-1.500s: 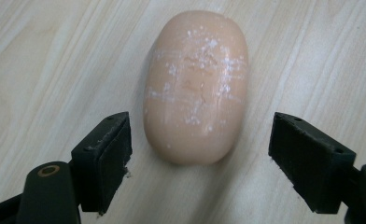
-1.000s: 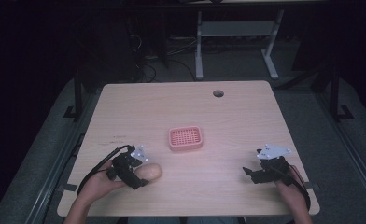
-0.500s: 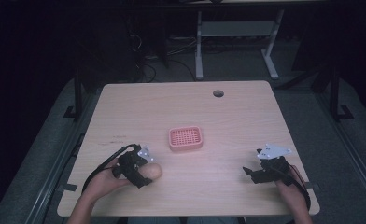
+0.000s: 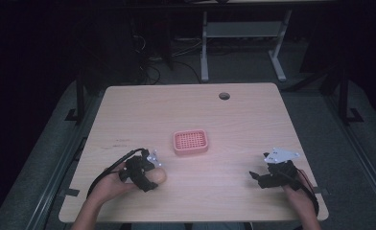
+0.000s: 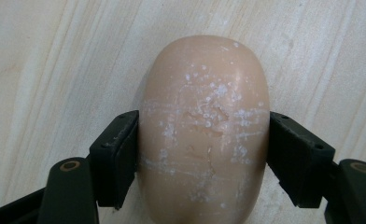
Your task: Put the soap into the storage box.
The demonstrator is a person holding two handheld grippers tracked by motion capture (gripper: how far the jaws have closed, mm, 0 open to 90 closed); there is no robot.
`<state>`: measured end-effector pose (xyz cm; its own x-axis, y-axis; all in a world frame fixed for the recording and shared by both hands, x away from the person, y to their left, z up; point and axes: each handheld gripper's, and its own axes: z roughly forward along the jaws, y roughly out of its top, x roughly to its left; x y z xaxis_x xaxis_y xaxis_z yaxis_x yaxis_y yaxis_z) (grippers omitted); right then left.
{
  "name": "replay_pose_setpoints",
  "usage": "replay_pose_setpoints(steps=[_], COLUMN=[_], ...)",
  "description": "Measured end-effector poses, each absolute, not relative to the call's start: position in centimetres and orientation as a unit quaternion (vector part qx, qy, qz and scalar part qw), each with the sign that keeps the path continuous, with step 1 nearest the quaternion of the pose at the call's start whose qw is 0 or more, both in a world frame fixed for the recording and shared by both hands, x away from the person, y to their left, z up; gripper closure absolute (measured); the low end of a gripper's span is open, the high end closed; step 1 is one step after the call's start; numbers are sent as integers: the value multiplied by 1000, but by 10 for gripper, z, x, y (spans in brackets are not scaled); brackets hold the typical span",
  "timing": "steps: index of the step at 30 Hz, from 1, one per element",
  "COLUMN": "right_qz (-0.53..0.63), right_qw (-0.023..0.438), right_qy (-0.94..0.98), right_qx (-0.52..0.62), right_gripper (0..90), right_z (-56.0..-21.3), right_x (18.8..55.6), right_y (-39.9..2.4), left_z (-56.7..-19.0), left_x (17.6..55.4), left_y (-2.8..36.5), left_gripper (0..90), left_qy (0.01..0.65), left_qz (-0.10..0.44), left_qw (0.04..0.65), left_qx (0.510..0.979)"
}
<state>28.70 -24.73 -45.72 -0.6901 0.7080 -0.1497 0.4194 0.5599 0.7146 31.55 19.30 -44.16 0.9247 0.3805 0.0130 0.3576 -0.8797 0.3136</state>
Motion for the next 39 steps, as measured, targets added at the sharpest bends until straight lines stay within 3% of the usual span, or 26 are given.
replay_pose_setpoints(steps=[39], right_qz=[335], right_qw=[213], right_qy=[854], right_qx=[337], right_gripper=[138], right_z=[-458], right_x=[286], right_y=[-245], left_z=[-421], left_x=[334], left_y=[182], left_gripper=[319], left_qy=[182], left_qz=[29], left_qw=[173], left_qx=[968])
